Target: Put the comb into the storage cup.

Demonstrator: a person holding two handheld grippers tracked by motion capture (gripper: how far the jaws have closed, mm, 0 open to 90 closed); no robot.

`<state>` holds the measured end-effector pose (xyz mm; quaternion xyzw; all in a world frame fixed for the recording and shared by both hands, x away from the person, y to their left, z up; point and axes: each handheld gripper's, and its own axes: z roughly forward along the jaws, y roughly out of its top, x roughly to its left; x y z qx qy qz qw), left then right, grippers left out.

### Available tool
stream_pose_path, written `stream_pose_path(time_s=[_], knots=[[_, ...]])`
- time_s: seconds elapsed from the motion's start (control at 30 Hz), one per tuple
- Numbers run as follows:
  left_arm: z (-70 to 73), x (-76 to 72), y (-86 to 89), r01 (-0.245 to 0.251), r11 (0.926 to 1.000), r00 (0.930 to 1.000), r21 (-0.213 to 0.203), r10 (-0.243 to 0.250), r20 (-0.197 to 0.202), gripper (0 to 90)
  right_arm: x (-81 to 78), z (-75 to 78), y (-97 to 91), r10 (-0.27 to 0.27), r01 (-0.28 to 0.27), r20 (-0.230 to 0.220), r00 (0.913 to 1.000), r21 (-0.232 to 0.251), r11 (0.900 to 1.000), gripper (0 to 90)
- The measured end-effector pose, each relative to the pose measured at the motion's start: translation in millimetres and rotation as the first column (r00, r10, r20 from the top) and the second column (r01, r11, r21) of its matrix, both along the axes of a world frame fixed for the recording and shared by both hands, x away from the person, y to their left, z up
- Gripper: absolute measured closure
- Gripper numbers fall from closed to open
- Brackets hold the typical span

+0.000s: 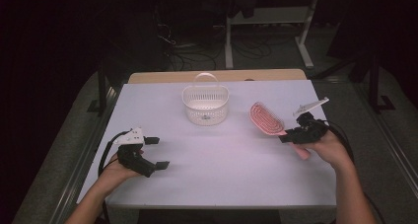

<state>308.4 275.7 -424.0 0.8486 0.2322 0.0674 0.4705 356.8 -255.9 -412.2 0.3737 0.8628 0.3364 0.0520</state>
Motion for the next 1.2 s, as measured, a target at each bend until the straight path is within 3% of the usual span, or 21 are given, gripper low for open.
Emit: stream_pose_path(time_s=[0.33,0.57,1.2], knots=[[-0.2,0.4,0.1,-0.002,1.0000,1.0000,0.002,0.002,0.001,0.1,-2.1,10.4,3.4,-0.015,0.011,0.071,0.9974,0.061,0.9981,68.8],[-0.2,0.4,-0.1,-0.005,1.0000,1.0000,0.002,0.005,0.002,0.0,-0.8,16.1,9.3,-0.039,0.026,0.137,0.9898,0.097,0.9950,68.8],[0.0,0.4,1.2,-0.009,1.0000,1.0000,-0.004,0.009,-0.001,0.1,12.9,31.1,30.8,-0.052,0.010,0.206,0.9772,0.202,0.9793,68.8]])
